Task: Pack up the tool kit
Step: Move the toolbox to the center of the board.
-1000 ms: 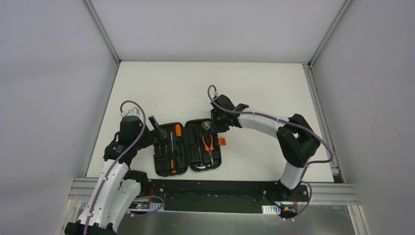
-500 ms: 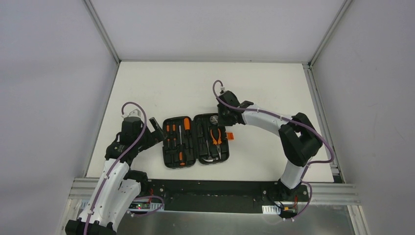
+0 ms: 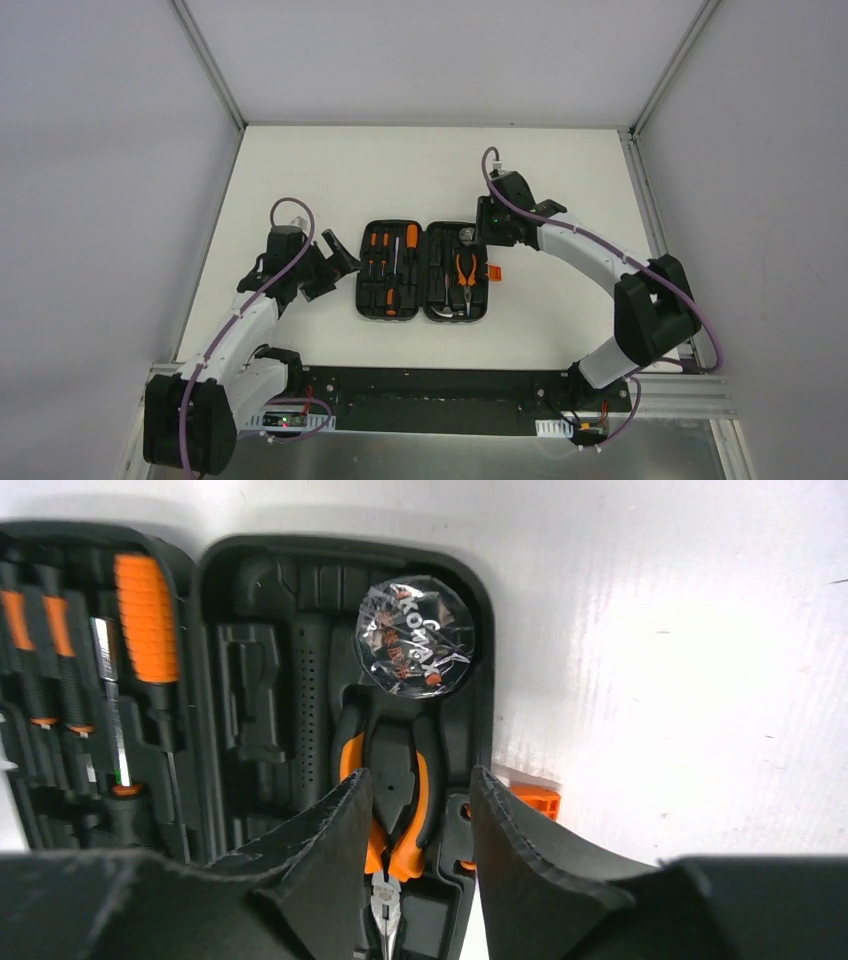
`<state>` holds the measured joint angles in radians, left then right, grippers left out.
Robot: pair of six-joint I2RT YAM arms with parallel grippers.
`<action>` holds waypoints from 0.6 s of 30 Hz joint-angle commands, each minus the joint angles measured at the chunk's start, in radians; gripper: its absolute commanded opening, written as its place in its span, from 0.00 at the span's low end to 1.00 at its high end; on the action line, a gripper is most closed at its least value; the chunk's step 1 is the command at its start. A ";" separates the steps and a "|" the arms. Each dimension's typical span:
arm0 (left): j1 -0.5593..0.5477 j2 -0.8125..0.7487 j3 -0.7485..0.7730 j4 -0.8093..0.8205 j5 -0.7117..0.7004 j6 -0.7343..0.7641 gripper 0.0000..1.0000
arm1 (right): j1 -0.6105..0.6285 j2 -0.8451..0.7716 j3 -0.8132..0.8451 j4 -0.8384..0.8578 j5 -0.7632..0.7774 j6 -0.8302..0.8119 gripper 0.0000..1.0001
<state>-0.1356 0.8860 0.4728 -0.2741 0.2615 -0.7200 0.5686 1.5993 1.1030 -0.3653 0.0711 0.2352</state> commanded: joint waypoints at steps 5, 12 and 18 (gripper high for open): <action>0.004 0.261 0.084 0.283 0.109 -0.061 0.98 | -0.112 -0.068 -0.083 0.063 -0.127 0.092 0.44; 0.001 0.438 0.127 0.403 0.162 -0.080 0.98 | -0.130 0.042 -0.150 0.207 -0.232 0.163 0.41; -0.029 0.555 0.166 0.450 0.235 -0.083 0.97 | -0.131 0.106 -0.175 0.285 -0.294 0.165 0.39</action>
<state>-0.1436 1.4002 0.5983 0.0937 0.4183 -0.7845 0.4355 1.6711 0.9485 -0.1593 -0.1566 0.3840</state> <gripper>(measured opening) 0.982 0.397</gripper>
